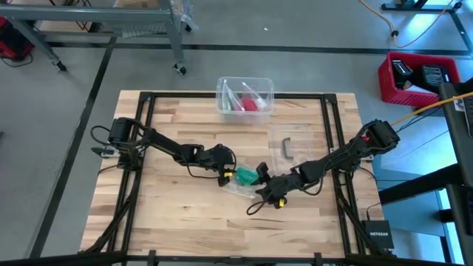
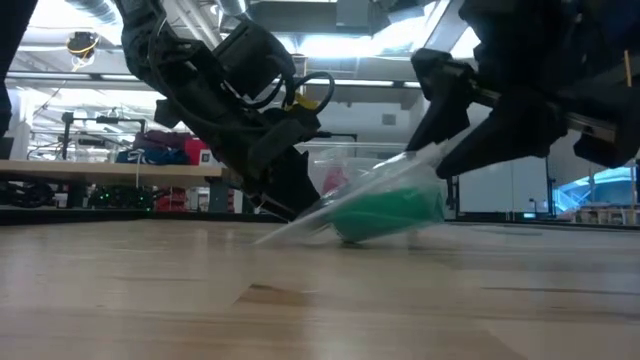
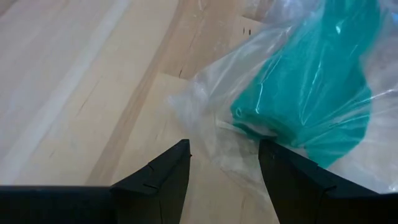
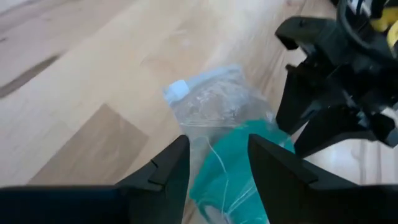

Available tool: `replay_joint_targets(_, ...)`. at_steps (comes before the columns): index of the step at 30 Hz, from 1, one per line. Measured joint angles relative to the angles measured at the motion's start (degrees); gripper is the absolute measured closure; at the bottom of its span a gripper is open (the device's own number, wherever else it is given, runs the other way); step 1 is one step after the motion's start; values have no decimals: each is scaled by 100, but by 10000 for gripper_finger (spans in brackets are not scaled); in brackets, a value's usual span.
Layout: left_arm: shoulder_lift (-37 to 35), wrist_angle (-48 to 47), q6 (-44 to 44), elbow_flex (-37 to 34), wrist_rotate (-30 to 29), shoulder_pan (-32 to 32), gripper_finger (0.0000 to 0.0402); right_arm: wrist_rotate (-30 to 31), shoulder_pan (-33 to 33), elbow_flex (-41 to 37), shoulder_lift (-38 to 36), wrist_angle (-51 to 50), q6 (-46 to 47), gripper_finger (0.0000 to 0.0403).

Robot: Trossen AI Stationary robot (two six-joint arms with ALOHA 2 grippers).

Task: Roll bandage
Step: Put the packed rolled green bandage into the transparent container

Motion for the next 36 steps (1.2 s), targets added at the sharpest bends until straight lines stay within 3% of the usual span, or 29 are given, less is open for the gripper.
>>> replay_joint_targets(5,0,6,-111,0,0,0,219,-30,0,0,20,169,-164,238)
replay_joint_targets(11,0,5,-146,0,0,0,219,-479,0,0,22,176,-90,231)
replay_joint_targets(22,0,5,-180,0,2,0,219,-1072,-10,-6,161,105,-489,159)
replay_joint_targets(36,0,3,-229,0,2,0,219,-48,85,-4,1092,1408,-2782,181)
